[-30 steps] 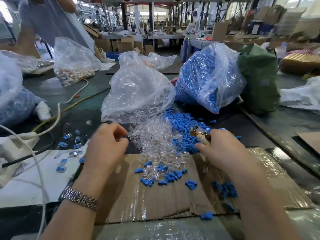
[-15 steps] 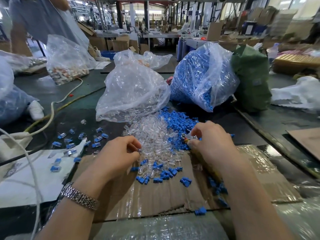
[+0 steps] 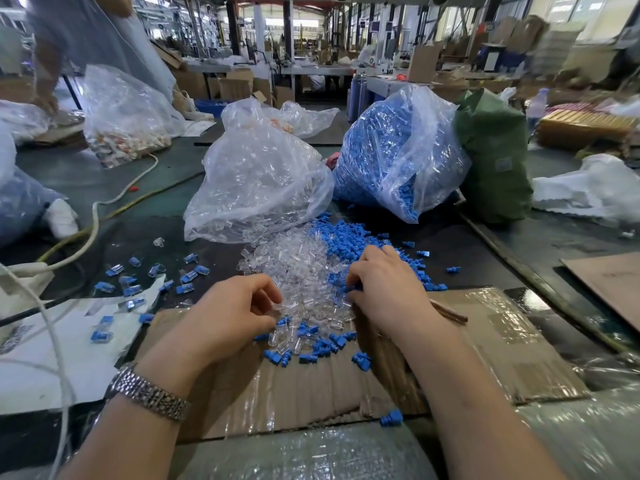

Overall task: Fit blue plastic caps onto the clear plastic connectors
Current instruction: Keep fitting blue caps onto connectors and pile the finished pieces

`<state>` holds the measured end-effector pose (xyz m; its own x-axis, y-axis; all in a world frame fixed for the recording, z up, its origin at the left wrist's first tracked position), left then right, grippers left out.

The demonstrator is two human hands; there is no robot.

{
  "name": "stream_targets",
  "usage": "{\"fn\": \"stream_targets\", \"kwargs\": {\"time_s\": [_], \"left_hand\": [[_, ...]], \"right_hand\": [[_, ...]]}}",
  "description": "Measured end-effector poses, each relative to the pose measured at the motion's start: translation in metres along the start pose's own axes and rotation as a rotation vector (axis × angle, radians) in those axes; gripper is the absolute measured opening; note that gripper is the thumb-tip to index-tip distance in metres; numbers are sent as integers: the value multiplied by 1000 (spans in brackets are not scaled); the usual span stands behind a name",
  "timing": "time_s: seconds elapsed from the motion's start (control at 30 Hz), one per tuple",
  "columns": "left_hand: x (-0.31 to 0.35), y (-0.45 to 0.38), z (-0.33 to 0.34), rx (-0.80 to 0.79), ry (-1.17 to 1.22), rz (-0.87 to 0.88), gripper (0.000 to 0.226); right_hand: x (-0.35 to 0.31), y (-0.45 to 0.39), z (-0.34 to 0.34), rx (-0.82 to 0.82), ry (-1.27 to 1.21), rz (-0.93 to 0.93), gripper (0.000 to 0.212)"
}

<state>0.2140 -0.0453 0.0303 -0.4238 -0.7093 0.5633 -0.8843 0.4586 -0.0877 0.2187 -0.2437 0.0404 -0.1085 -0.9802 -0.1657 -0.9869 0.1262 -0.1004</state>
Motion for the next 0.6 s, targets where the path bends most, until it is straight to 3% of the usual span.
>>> {"fn": "stream_targets", "kwargs": {"time_s": [0.23, 0.43, 0.6], "left_hand": [[1, 0, -6, 87, -1, 8, 17], [2, 0, -13, 156, 230, 21, 17], [0, -1, -9, 158, 414, -1, 17]], "right_hand": [[2, 3, 6, -139, -151, 63, 23], [9, -1, 4, -89, -156, 58, 14], [-2, 2, 8, -102, -122, 33, 21]]}}
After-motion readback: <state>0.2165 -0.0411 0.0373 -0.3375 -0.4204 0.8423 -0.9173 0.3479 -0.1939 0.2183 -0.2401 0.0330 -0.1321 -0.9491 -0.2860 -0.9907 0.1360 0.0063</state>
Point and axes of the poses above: each hand's wrist, its own y-axis away from the middle knuckle, its own z-axis out of the palm, x = y × z, the point moved 8 cm from there along -y, towards the middle knuckle, and after that the axes turned 13 degrees about z, right-handed, at the moved point
